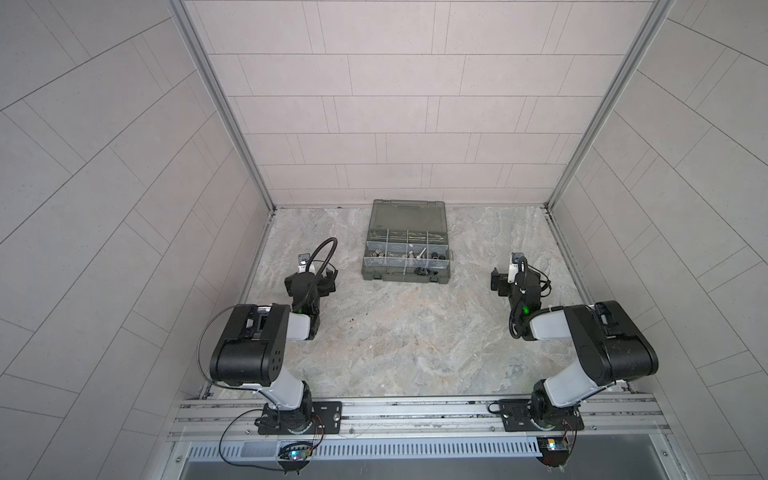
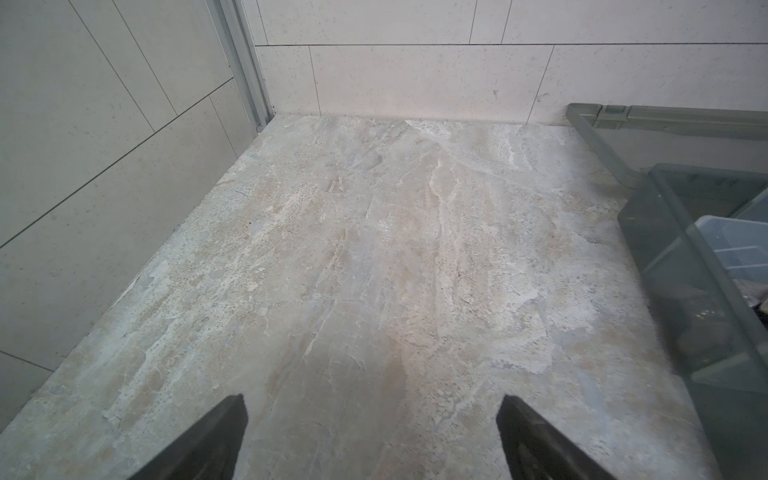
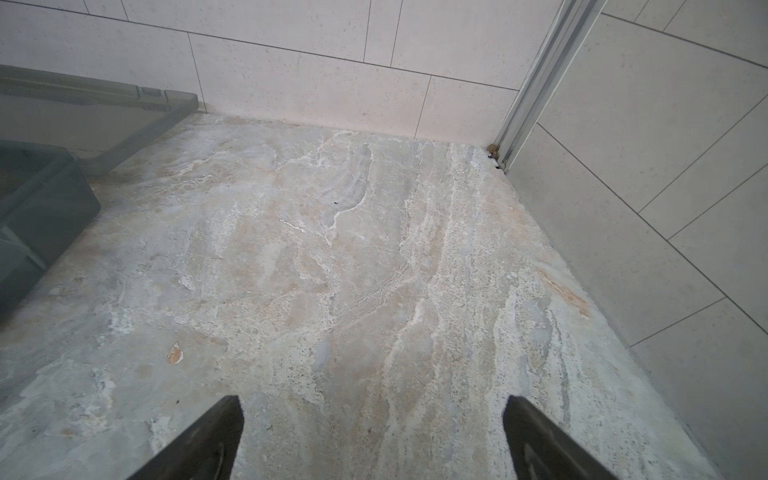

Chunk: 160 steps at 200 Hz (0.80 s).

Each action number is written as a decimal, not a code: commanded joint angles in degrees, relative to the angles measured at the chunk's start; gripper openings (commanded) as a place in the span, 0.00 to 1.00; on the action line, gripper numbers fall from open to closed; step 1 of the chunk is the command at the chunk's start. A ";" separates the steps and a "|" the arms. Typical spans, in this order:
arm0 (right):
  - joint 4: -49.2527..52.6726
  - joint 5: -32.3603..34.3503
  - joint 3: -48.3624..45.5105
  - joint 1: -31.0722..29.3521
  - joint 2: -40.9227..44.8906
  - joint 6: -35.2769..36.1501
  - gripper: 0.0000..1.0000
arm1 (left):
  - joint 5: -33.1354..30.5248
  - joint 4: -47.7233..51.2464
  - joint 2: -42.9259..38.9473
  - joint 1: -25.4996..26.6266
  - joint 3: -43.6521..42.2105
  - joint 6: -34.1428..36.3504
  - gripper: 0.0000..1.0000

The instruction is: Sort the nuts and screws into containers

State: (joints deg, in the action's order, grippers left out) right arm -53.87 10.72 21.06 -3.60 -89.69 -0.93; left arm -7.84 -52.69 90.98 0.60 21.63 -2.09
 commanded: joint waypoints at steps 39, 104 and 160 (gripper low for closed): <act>-1.45 0.10 -0.05 -0.10 -0.71 0.47 0.99 | 0.63 -0.65 0.08 -0.35 0.83 -0.04 1.00; -1.45 0.12 -0.09 -0.09 -0.62 0.46 0.99 | 1.00 -0.75 -0.13 -0.27 0.63 0.16 1.00; -1.43 0.09 -0.05 -0.10 -0.72 0.44 0.99 | 0.98 -0.88 -0.19 -0.24 0.61 0.36 1.00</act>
State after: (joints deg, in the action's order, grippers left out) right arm -54.24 10.72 21.06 -3.60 -89.69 -0.91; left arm -7.46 -52.69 90.98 0.60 21.63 -1.89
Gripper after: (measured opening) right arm 0.993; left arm 0.994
